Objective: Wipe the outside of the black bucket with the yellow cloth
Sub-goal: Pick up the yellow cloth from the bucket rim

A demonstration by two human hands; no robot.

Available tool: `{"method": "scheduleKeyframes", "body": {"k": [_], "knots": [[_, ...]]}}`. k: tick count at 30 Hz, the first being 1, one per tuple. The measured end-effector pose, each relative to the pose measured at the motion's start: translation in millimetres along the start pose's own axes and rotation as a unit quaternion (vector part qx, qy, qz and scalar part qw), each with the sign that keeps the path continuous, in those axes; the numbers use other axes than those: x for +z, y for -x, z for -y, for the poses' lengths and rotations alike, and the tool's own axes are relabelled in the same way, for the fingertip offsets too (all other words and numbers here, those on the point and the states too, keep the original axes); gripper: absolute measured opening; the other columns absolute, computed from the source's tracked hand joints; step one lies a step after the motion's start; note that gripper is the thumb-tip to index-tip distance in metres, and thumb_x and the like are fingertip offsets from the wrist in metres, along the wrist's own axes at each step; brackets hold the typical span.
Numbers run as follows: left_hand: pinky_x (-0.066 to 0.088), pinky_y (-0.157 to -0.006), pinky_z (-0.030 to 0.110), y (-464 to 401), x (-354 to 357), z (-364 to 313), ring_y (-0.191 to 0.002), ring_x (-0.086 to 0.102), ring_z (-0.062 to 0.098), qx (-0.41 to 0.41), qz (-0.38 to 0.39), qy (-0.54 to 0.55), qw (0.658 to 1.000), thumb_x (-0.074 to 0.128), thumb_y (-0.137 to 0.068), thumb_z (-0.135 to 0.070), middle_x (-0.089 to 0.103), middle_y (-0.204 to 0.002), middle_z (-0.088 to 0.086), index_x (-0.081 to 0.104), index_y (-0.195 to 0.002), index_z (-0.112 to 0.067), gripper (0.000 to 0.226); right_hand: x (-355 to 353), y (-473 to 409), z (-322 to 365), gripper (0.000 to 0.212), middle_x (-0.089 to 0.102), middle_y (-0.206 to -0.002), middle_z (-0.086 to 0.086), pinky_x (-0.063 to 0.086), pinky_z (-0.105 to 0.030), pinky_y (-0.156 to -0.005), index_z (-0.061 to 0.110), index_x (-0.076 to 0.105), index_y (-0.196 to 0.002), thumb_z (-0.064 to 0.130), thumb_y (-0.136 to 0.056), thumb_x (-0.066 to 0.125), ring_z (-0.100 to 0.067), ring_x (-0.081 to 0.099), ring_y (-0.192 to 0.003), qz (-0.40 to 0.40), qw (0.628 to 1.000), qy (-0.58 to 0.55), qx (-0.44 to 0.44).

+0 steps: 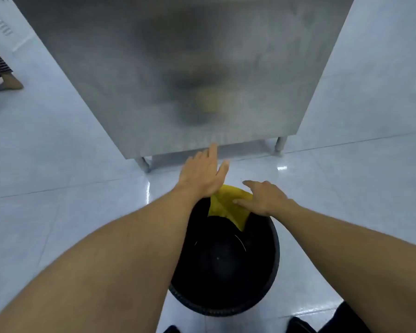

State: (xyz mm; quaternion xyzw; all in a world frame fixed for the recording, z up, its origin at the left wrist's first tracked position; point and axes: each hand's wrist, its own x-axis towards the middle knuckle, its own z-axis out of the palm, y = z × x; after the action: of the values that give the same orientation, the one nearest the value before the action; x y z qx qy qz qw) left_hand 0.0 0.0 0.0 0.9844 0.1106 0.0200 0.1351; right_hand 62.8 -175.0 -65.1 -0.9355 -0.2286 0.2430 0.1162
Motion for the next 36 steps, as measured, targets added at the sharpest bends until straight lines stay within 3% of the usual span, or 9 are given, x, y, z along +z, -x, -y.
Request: {"method": "scheduleKeyframes", "body": {"k": [5, 10, 14, 18, 22, 26, 30, 33, 36], "knots": [[0.039, -0.066, 0.039, 29.8, 23.8, -13.9, -0.083, 0.056, 0.029, 0.002, 0.154, 0.055, 0.987, 0.041, -0.094, -0.040, 0.057, -0.088, 0.003, 0.039, -0.110, -0.014, 0.031, 13.2, -5.5, -13.7, 0.022, 0.065, -0.091, -0.008, 0.051, -0.040, -0.073, 0.028, 0.071, -0.092, 0.047, -0.091, 0.061, -0.033, 0.061, -0.092, -0.027, 0.999, 0.008, -0.032], [0.050, -0.066, 0.032, 50.7, 52.7, -37.3, -0.068, 0.062, 0.018, -0.023, 0.348, 0.080, 0.934, 0.057, -0.082, -0.065, 0.066, -0.074, 0.005, 0.061, -0.086, -0.010, 0.056, 12.5, -11.7, -12.0, 0.044, 0.058, -0.079, -0.007, 0.041, -0.037, -0.066, 0.026, 0.047, -0.060, 0.051, -0.096, 0.055, -0.030, 0.053, -0.079, -0.030, 0.998, 0.023, -0.053], [0.062, -0.071, 0.038, 69.7, 80.5, -64.4, -0.067, 0.071, 0.023, -0.071, 0.436, 0.109, 0.890, 0.069, -0.066, -0.075, 0.070, -0.086, 0.011, 0.054, -0.108, -0.010, 0.079, 3.6, -11.0, -14.4, 0.054, 0.050, -0.065, -0.007, 0.035, -0.037, -0.063, 0.016, 0.039, -0.056, 0.044, -0.102, 0.050, -0.028, 0.046, -0.069, -0.003, 0.998, 0.000, -0.067], [0.062, -0.074, 0.044, 78.0, 86.2, -83.6, -0.080, 0.071, 0.026, -0.093, 0.451, 0.158, 0.873, 0.074, -0.081, -0.049, 0.062, -0.097, 0.010, 0.041, -0.122, -0.010, 0.066, -5.4, -6.5, -15.2, 0.054, 0.040, -0.060, -0.005, 0.028, -0.035, -0.055, 0.015, 0.033, -0.057, 0.037, -0.103, 0.051, -0.025, 0.038, -0.064, 0.034, 0.996, -0.042, -0.070], [0.059, -0.064, 0.038, 88.7, 78.6, -91.0, -0.085, 0.064, 0.028, -0.080, 0.445, 0.111, 0.885, 0.072, -0.076, -0.060, 0.051, -0.110, 0.005, 0.034, -0.139, -0.016, 0.085, -9.3, -0.2, -3.3, 0.053, 0.035, -0.061, -0.004, 0.026, -0.034, -0.055, 0.015, 0.031, -0.058, 0.034, -0.103, 0.051, -0.021, 0.033, -0.061, 0.041, 0.993, -0.072, -0.081], [0.046, -0.053, 0.030, 104.2, 86.9, -90.8, -0.076, 0.064, 0.026, -0.085, 0.408, 0.134, 0.899, 0.064, -0.087, -0.041, 0.055, -0.092, 0.005, 0.046, -0.103, -0.008, 0.041, -13.2, 5.8, 14.5, 0.048, 0.036, -0.066, -0.006, 0.026, -0.034, -0.057, 0.013, 0.033, -0.062, 0.031, -0.103, 0.048, -0.021, 0.033, -0.063, 0.033, 0.991, -0.094, -0.091], [0.045, -0.071, 0.037, 112.3, 69.2, -70.6, -0.092, 0.056, 0.030, -0.059, 0.348, 0.116, 0.928, 0.052, -0.094, -0.038, 0.056, -0.113, 0.011, 0.041, -0.122, -0.004, 0.046, -24.8, 14.1, 23.0, 0.042, 0.041, -0.069, -0.009, 0.029, -0.035, -0.060, 0.012, 0.037, -0.064, 0.026, -0.103, 0.046, -0.025, 0.039, -0.072, -0.044, 0.984, -0.148, -0.092], [0.046, -0.077, 0.041, 118.7, 48.1, -42.4, -0.101, 0.058, 0.039, -0.042, 0.259, 0.093, 0.960, 0.043, -0.098, -0.034, 0.057, -0.117, 0.021, 0.031, -0.138, -0.002, 0.052, -39.5, 21.5, 26.2, 0.034, 0.058, -0.090, -0.012, 0.050, -0.045, -0.081, 0.008, 0.058, -0.088, 0.033, -0.105, 0.042, -0.028, 0.053, -0.087, -0.087, 0.957, -0.266, -0.076], [0.041, -0.068, 0.040, 123.5, 33.4, -6.2, -0.096, 0.059, 0.043, -0.054, 0.185, 0.093, 0.977, 0.037, -0.101, -0.027, 0.058, -0.109, 0.023, 0.030, -0.138, -0.002, 0.045, -54.9, 29.8, 29.3, 0.040, 0.064, -0.116, -0.020, 0.051, -0.056, -0.096, 0.007, 0.062, -0.115, 0.036, -0.102, 0.039, -0.035, 0.060, -0.107, -0.115, 0.923, -0.361, -0.071]]}}
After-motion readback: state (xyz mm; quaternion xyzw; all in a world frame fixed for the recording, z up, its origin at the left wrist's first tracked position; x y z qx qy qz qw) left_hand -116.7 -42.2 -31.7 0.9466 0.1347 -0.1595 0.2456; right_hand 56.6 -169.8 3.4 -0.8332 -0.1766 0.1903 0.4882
